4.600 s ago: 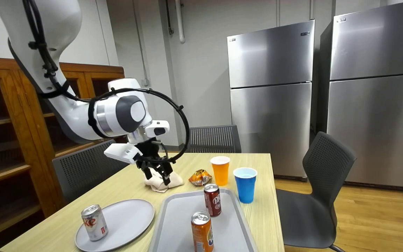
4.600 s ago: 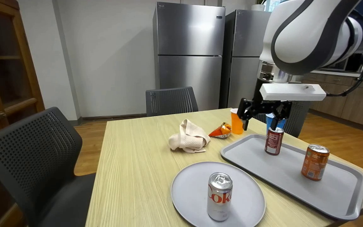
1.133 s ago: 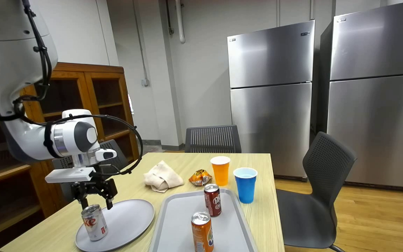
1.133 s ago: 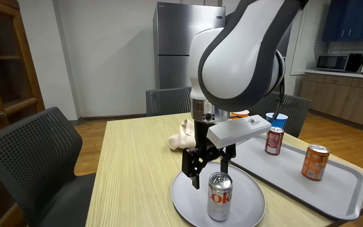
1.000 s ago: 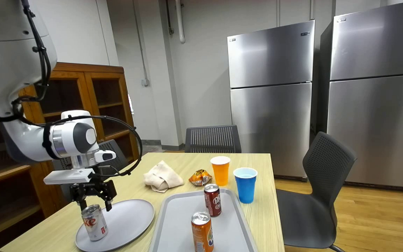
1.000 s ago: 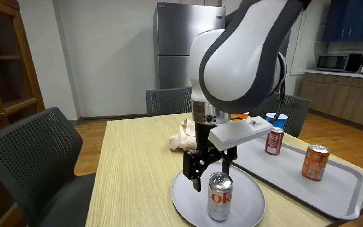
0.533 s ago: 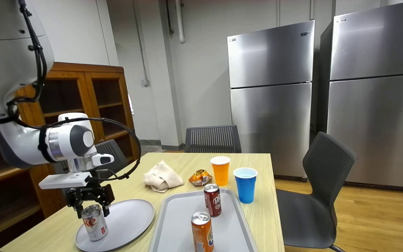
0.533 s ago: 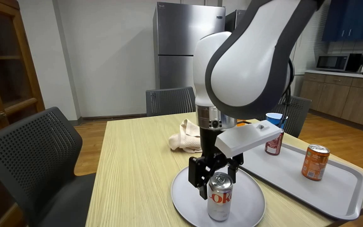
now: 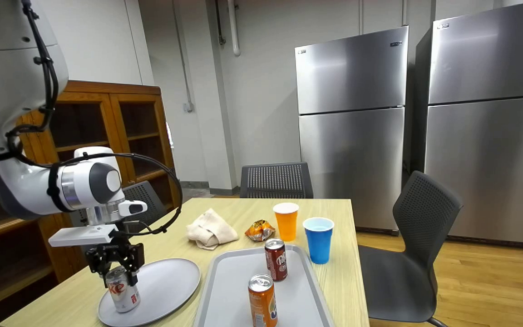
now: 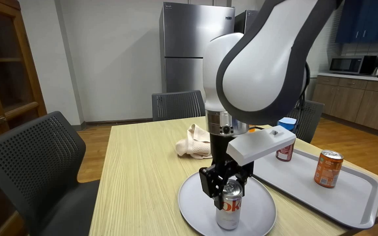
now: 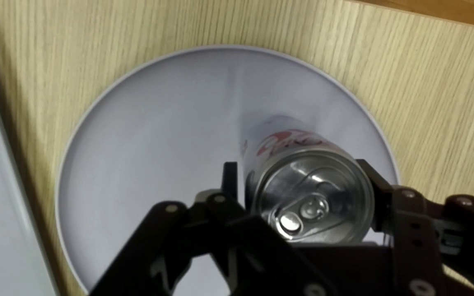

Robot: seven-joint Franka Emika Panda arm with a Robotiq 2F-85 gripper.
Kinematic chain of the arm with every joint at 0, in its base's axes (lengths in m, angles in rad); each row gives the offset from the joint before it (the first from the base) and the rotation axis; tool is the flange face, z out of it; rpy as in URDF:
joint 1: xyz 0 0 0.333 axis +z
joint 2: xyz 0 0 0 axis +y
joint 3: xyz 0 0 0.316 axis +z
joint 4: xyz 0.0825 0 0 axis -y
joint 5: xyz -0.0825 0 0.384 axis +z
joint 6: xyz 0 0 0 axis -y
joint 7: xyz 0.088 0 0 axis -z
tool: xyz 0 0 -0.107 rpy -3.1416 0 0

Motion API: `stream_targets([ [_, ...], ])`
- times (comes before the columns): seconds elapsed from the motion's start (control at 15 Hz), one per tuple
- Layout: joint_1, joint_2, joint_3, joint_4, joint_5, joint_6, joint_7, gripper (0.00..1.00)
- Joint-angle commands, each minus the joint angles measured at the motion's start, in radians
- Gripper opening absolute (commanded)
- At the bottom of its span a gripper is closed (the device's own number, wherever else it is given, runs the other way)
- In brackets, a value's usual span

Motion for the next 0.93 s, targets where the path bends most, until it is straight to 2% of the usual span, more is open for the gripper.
stream_targets([
  [0.0,-0.001,-0.038,0.011,-0.018,0.009,-0.015,0.0,0.42],
  [0.07,0.0,-0.04,0.008,-0.017,0.004,-0.015,0.005,0.38],
  [0.87,-0.015,-0.112,-0.042,-0.001,-0.063,0.01,0.03,0.38],
])
